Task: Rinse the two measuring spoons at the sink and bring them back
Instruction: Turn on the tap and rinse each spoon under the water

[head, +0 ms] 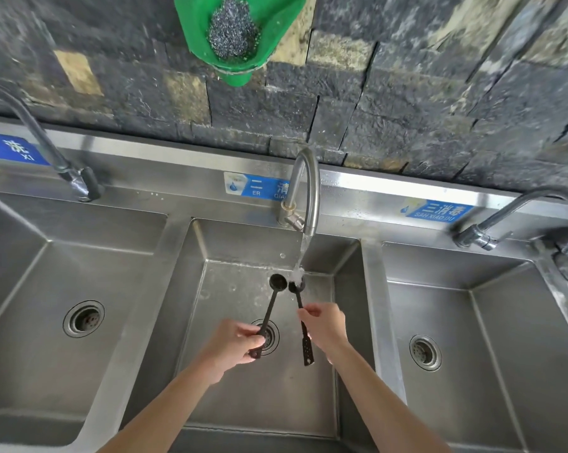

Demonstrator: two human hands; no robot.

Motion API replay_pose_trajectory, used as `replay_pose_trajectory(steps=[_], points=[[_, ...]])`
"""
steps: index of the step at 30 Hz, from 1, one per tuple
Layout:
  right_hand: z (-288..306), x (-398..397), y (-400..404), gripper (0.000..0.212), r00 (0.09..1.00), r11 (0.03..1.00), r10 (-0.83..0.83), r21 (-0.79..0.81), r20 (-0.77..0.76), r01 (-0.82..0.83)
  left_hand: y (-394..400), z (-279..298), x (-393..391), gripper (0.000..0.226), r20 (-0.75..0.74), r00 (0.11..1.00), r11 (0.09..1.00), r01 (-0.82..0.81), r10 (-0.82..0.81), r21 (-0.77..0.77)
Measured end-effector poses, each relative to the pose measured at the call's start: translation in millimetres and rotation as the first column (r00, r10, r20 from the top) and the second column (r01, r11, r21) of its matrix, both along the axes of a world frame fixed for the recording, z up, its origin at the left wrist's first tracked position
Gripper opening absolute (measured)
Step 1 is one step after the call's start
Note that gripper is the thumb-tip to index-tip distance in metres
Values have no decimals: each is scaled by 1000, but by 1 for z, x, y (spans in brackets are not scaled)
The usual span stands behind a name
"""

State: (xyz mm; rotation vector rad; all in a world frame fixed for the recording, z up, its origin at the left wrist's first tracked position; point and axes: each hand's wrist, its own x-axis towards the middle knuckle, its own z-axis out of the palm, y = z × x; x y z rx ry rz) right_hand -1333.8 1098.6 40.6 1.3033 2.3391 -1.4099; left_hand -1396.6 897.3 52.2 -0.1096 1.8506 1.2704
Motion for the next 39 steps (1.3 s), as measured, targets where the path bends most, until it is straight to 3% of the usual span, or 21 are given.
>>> replay_pose_trajectory(steps=[2, 3, 5, 12, 16, 18, 21, 23, 24, 27, 32, 34, 36, 39], points=[[5, 2, -1, 25, 994, 980, 94, 172, 48, -101, 3, -1, -1, 18, -174, 975, 987, 118, -135, -107], [7, 3, -2, 31, 990, 960, 122, 244, 78, -137, 5, -2, -2, 10, -290, 925, 960, 190, -244, -204], [11, 4, -2, 38, 973, 904, 180, 366, 144, -221, 7, -5, -4, 17, -438, 773, 866, 278, -459, -415], [18, 11, -4, 25, 944, 782, 253, 530, 213, -329, 16, -2, -4, 18, -476, 525, 652, 217, -706, -727], [17, 13, -5, 26, 951, 771, 234, 558, 201, -307, 12, -8, -6, 24, -501, 452, 626, 184, -738, -757], [12, 14, -6, 31, 963, 799, 215, 539, 161, -268, 7, -13, -7, 29, -546, 494, 694, 180, -677, -698], [4, 8, -7, 34, 988, 915, 138, 373, 65, -152, -2, -22, -9, 30, -525, 731, 879, 219, -436, -424], [0, 2, -10, 21, 999, 980, 46, 196, -27, -40, -10, -28, -10, 33, -330, 922, 976, 163, -202, -143], [-3, -1, -11, 13, 998, 994, -22, 109, -64, 29, -14, -29, -9, 35, -208, 972, 994, 103, -110, -46], [-12, -3, -16, 12, 978, 977, -193, -113, -85, 183, -24, -33, -11, 37, -12, 1000, 998, -6, 7, 66], [-16, 1, -20, 11, 945, 907, -323, -300, -48, 295, -29, -32, -17, 34, 72, 996, 989, -68, 58, 135], [-13, 2, -20, 11, 957, 943, -284, -200, -61, 267, -29, -32, -17, 34, 73, 995, 988, -71, 62, 137], [-9, 4, -19, 16, 996, 990, -85, 108, -39, 89, -28, -32, -17, 34, 43, 996, 989, -80, 75, 126], [-4, 5, -19, 26, 980, 821, 179, 536, 81, -194, -28, -32, -15, 35, -29, 997, 993, -73, 76, 95]])
